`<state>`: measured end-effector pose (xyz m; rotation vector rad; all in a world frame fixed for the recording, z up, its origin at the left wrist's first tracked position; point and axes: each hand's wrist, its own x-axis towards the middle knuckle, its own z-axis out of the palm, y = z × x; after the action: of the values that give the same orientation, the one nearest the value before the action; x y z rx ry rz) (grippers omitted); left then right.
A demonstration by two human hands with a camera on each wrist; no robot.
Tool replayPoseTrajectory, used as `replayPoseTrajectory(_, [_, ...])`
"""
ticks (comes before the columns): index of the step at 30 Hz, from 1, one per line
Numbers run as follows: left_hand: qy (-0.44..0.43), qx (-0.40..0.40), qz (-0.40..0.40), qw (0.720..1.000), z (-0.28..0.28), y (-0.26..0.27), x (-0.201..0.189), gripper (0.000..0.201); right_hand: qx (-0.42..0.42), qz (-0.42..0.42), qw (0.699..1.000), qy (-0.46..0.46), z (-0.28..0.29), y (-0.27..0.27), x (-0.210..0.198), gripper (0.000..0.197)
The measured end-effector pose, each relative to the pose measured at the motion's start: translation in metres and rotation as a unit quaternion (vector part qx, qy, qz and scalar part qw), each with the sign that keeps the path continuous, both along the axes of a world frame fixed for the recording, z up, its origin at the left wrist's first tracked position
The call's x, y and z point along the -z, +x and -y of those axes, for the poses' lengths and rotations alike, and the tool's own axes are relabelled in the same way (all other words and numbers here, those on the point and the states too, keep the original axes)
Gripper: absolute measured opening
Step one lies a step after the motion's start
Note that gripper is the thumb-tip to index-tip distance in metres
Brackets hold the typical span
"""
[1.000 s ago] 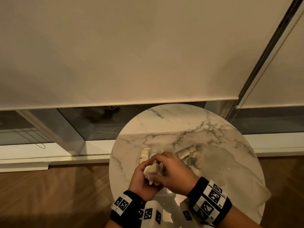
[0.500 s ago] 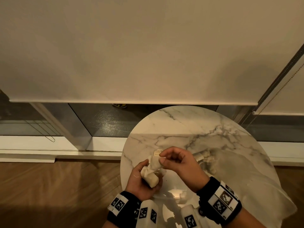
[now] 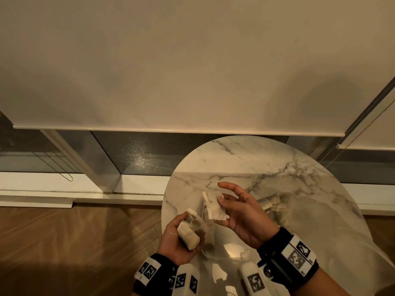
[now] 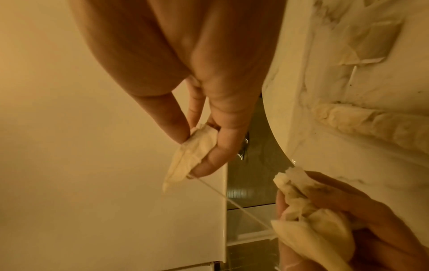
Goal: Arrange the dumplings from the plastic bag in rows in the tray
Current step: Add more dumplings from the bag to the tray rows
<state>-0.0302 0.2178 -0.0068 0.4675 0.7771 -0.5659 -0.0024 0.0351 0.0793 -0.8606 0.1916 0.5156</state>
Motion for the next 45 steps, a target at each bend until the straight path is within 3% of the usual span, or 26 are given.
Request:
replayPoseTrajectory(3, [0.005, -0.001, -0.005, 1.0, -0.009, -0.002, 0.004, 0.025, 0.005, -0.008, 1.0, 0.001, 0.004, 0.004, 0.003, 0.051])
replayPoseTrajectory(9, [-0.014, -0.038, -0.035, 0.999, -0.034, -0.003, 0.019, 0.022, 0.015, 0.006, 0.999, -0.029, 0.015, 0.012, 0.011, 0.058])
replayPoseTrajectory(19, [-0.024, -0.059, -0.052, 0.997, -0.049, 0.012, 0.032, 0.02, 0.035, 0.002, 0.987, -0.158, 0.031, 0.021, 0.035, 0.036])
replayPoseTrajectory(24, [-0.025, -0.047, -0.053, 0.997, -0.043, 0.025, 0.038, 0.024, 0.036, -0.014, 0.992, -0.119, 0.042, 0.027, 0.049, 0.037])
replayPoseTrajectory(27, [-0.014, -0.038, -0.054, 0.998, -0.037, 0.032, 0.038, 0.022, 0.041, 0.013, 0.98, -0.192, 0.04, 0.031, 0.059, 0.027])
replayPoseTrajectory(30, [-0.013, -0.025, -0.05, 0.998, -0.032, 0.038, 0.038, 0.017, 0.02, 0.035, 0.932, -0.36, 0.044, 0.039, 0.074, 0.009])
replayPoseTrajectory(33, [-0.02, -0.016, -0.051, 0.998, -0.029, 0.043, 0.039, 0.017, -0.045, 0.079, 0.828, -0.553, 0.056, 0.049, 0.094, 0.016])
replayPoseTrajectory(36, [-0.02, -0.008, -0.053, 0.998, -0.029, 0.047, 0.044, 0.019, -0.122, 0.107, 0.725, -0.67, 0.066, 0.059, 0.112, 0.02])
replayPoseTrajectory(41, [-0.014, 0.0, -0.054, 0.998, -0.034, 0.051, 0.05, 0.018, -0.297, 0.035, 0.688, -0.661, 0.073, 0.069, 0.133, 0.01])
replayPoseTrajectory(45, [-0.005, -0.005, -0.07, 0.997, -0.036, 0.053, 0.055, 0.022, -0.313, 0.082, 0.62, -0.715, 0.074, 0.083, 0.145, 0.013])
